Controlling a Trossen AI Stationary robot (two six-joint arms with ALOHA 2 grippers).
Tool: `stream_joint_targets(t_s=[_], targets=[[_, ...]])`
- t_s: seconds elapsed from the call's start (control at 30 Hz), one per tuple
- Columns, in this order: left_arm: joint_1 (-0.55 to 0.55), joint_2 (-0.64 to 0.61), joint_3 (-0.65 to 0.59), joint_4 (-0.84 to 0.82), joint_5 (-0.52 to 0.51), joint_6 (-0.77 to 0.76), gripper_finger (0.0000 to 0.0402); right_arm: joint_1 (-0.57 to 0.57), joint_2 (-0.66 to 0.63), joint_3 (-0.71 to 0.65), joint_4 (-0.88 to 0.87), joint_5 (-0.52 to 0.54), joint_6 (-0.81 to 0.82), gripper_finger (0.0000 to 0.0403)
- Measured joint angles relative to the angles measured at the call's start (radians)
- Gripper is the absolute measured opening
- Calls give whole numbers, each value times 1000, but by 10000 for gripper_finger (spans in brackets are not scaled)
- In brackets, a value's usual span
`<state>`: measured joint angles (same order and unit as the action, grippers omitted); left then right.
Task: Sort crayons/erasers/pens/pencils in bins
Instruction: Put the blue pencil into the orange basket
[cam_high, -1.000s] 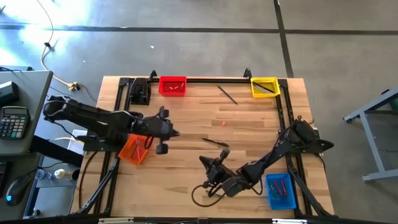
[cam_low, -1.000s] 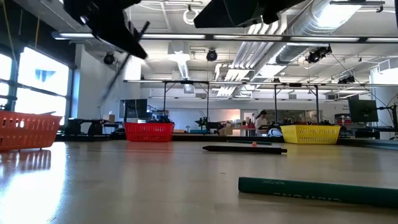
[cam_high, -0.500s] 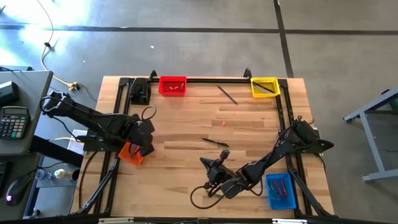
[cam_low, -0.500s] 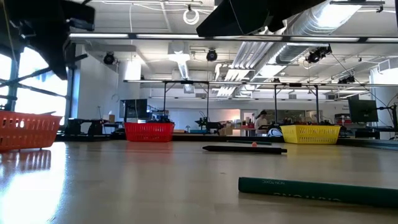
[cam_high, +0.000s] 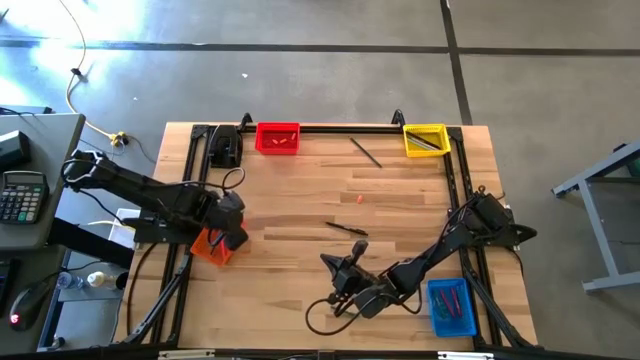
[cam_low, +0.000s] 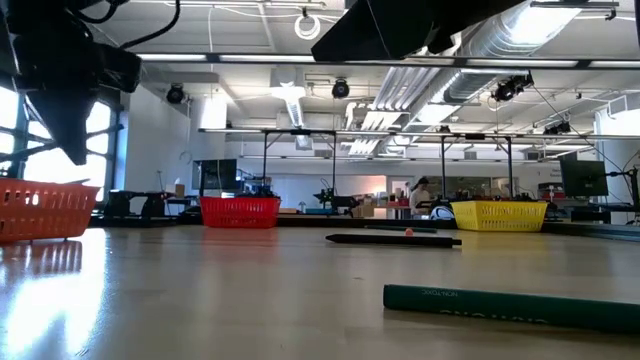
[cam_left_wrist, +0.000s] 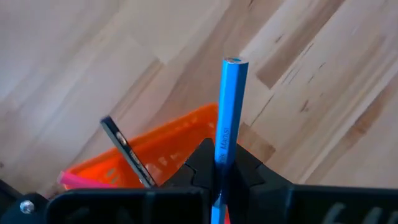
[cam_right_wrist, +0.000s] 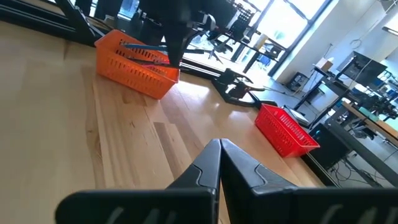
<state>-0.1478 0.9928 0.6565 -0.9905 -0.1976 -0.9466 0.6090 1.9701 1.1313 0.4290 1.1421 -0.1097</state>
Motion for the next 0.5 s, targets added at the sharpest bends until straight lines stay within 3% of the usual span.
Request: stream_joint_targets(t_s=[0.2, 0.5], targets=[[0, 0, -50, -2, 18, -54, 12, 0, 0, 0, -4, -1, -1, 0], [0, 1, -43, 19, 26, -22, 77, 0, 0, 0, -6, -2, 0, 0]])
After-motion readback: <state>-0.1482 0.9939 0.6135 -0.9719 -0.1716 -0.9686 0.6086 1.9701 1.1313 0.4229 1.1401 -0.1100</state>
